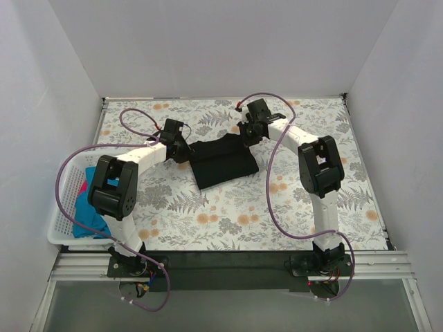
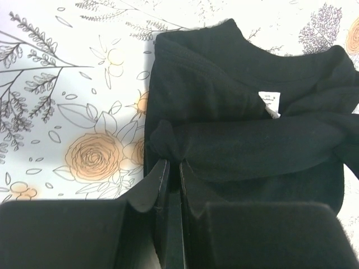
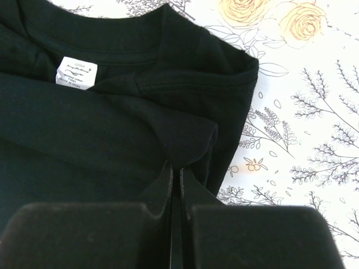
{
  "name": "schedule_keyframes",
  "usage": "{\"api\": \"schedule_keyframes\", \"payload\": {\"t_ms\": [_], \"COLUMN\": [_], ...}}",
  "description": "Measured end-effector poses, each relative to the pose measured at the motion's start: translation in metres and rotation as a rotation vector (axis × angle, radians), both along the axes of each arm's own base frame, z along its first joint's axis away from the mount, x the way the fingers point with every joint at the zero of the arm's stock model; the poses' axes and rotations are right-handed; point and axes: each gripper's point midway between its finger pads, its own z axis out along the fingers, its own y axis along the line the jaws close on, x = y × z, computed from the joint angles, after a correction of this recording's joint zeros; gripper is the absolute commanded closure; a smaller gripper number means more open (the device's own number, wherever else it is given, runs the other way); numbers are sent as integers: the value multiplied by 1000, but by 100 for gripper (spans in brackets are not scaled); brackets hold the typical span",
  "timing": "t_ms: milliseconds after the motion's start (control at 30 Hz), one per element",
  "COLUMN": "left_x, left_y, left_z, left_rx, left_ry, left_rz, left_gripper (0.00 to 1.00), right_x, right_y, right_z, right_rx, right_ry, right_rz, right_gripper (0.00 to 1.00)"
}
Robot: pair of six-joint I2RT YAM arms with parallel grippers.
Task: Fold and stack the t-shirts
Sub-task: Fold the tshirt
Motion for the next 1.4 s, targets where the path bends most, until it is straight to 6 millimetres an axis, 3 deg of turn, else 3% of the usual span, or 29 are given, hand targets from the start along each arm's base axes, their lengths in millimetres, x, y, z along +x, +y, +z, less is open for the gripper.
{"api": "schedule_keyframes", "payload": {"t_ms": [167, 500, 733, 867, 1100, 1167, 1300, 1400], "left_x": [5, 17, 22, 26, 31, 34, 37, 39], "left_y": [-2, -6, -10, -11, -12, -13, -13, -7], "left_z": [2, 11, 16, 10, -16, -18, -15, -12], "left_rx": [-5, -9, -13, -6, 9, 9, 17, 47], "left_ry": [-24, -89, -125, -124, -88, -91, -102, -113], "left_rz": [-8, -43, -68, -78, -80, -79, -80, -73], "left_gripper": [100, 100, 100, 100, 100, 95, 75, 54], "right_x": [-4, -2, -6, -3, 0, 1, 2, 6], "right_y": [-5, -11, -17, -18, -20, -20, -21, -28], "right_z": [1, 28, 18, 20, 16, 17, 17, 18], "right_rx": [18, 49, 43, 49, 52, 53, 55, 44], "right_ry": [-21, -117, -118, -127, -124, -127, -129, -137], "right_rz": [-23, -58, -91, -106, -118, -118, -127, -150], "right_gripper": [99, 99, 99, 99, 96, 92, 74, 68]}}
